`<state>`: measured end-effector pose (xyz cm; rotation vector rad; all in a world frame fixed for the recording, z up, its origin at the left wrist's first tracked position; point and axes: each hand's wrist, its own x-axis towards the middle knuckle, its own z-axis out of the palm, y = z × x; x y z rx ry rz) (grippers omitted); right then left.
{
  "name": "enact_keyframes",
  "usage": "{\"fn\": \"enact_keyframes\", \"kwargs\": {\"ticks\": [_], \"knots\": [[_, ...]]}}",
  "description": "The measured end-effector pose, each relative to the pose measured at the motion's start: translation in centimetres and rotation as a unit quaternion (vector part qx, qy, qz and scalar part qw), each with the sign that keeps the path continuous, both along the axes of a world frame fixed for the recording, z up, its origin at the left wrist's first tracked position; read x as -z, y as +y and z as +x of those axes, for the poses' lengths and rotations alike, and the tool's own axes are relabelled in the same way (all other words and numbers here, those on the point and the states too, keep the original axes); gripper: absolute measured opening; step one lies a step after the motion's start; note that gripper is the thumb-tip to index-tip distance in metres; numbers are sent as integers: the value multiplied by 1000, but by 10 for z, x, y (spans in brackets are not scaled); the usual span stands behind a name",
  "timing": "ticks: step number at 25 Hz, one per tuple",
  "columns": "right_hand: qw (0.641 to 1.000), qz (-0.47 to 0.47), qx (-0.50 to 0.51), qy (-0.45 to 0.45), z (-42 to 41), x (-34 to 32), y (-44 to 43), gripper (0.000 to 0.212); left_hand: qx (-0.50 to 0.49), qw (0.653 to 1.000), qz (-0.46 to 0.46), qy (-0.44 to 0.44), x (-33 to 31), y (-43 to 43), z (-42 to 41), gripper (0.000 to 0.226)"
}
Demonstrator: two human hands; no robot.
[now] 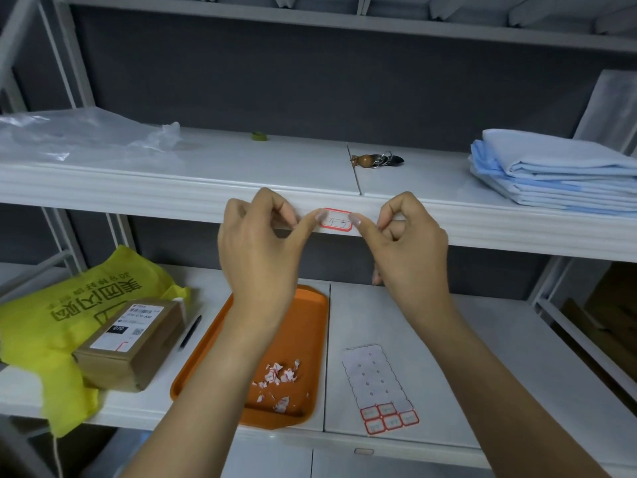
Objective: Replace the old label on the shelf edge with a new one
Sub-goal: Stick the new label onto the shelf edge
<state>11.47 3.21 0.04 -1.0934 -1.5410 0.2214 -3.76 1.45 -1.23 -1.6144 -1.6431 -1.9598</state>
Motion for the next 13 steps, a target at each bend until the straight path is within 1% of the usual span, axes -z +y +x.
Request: {"fn": "enact_keyframes", "kwargs": {"ticks": [2, 4, 6, 8, 10, 13], "knots": [[1000, 4, 18, -20, -4, 0, 0, 34, 3, 1000, -1, 12, -1, 1, 4, 36], [1000, 4, 22, -17, -5, 0, 0, 34, -9, 1000, -7, 11, -3, 0, 4, 38], [1000, -4, -2, 14, -2, -1, 0, 33, -7, 1000, -15, -12, -3, -1, 1, 39], [999, -16, -28, 43, -1, 0, 0, 32, 24, 999, -19, -42, -3, -3, -1, 37], [999, -15, -17, 29, -4, 2, -2, 33, 42, 998, -23, -34, -3, -4, 3, 34], [1000, -10, 18, -18, -11, 3, -3, 37, 33, 999, -28, -15, -3, -4, 9, 33]]}}
